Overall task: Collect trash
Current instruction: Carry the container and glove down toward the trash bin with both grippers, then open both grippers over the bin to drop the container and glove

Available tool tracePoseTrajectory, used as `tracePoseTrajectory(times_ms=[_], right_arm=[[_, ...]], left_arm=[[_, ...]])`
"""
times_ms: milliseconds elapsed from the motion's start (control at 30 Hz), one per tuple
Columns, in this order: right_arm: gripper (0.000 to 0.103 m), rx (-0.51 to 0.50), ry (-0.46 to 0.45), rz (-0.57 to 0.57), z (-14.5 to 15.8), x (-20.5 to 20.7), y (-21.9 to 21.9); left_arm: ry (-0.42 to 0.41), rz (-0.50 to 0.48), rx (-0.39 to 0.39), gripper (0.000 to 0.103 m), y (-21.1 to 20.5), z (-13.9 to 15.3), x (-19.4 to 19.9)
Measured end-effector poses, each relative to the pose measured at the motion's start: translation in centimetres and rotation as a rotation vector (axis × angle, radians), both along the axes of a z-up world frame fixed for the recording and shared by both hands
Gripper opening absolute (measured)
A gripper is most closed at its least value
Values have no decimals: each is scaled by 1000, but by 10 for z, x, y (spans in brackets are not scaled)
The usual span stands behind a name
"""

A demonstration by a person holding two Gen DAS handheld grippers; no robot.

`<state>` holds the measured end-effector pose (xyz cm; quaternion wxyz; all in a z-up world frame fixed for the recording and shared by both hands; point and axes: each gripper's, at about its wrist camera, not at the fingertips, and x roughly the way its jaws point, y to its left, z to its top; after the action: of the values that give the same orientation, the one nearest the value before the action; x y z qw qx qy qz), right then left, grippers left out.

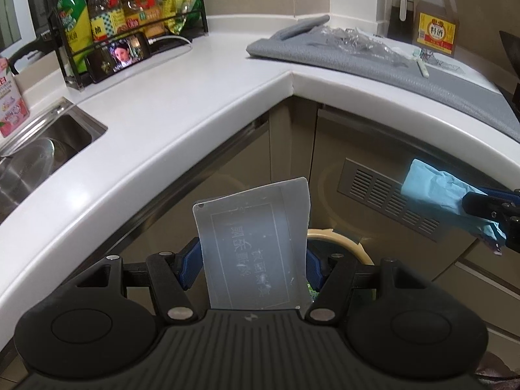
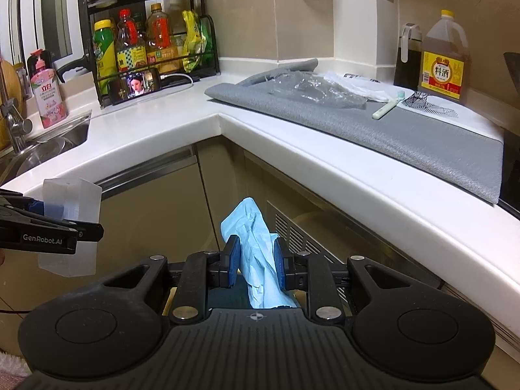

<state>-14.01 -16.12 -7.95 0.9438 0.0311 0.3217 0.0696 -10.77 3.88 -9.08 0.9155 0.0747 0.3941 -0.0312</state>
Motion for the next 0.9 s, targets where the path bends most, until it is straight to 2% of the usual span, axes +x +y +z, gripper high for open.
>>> tracePoseTrajectory(times_ms=[333, 533, 900], right_arm=[[25, -22, 57, 25, -17, 25, 9], [25, -22, 140, 45, -44, 49, 18], [25, -27, 289, 71, -95, 89, 35]], left_arm=[[70, -10, -13, 69, 0, -22, 22], [170, -11, -23, 69, -3, -52, 44], [319, -24, 5, 69, -19, -109, 82]])
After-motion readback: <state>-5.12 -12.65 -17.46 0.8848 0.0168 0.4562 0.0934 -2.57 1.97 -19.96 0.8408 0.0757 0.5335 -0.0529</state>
